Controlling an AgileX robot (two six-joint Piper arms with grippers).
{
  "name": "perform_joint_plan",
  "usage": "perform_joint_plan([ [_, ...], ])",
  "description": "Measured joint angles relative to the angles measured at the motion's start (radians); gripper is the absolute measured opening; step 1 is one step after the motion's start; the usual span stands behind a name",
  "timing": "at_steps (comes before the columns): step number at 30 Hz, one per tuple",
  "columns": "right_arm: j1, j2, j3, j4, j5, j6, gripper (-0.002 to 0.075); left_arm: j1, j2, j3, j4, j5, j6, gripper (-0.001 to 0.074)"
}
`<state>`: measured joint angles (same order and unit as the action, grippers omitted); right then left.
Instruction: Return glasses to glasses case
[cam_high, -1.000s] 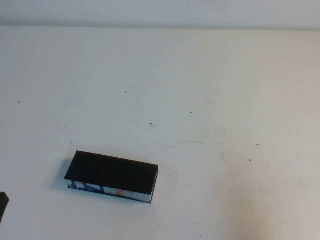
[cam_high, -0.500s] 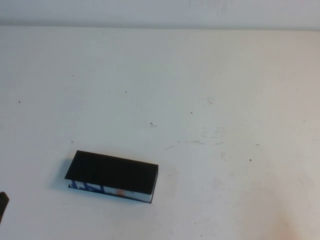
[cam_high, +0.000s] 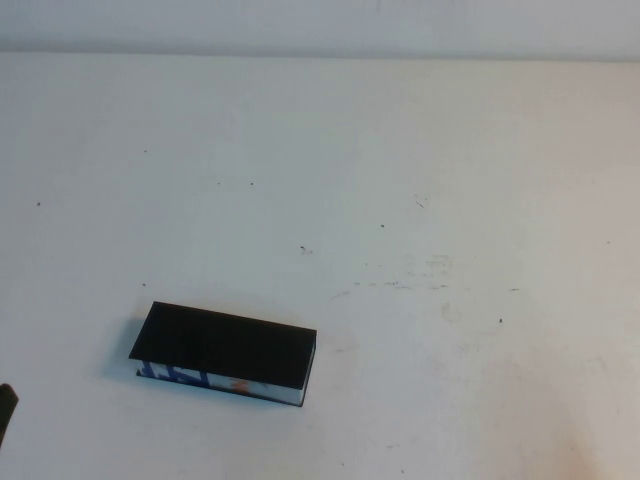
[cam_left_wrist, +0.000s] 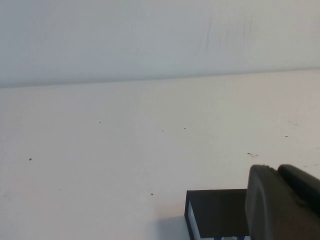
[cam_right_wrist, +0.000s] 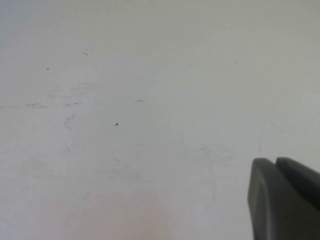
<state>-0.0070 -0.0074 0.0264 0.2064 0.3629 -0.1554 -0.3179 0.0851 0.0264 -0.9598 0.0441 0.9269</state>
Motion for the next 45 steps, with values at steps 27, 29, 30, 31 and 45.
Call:
perform_joint_plan([
  [27,0.0,0.0,0.0,0.0,0.0,0.002,-0.0011,0.146,-0.071,0.0,0.939,0.144,-0.872,-0.0004],
  [29,0.0,0.0,0.0,0.0,0.0,0.002,-0.0011,0.172,-0.09,0.0,0.96,0.241,-0.886,-0.0004],
  [30,0.0,-0.002,0.0,0.0,0.0,0.002,-0.0011,0.183,-0.092,0.0,0.96,0.278,-0.887,-0.0004],
  [31,0.0,-0.002,0.0,0.0,0.0,0.002,-0.0011,0.189,-0.094,0.0,0.96,0.3,-0.887,-0.0004],
  [45,0.0,-0.002,0.0,0.0,0.0,0.002,-0.0011,0.199,-0.095,0.0,0.96,0.339,-0.891,-0.0004],
])
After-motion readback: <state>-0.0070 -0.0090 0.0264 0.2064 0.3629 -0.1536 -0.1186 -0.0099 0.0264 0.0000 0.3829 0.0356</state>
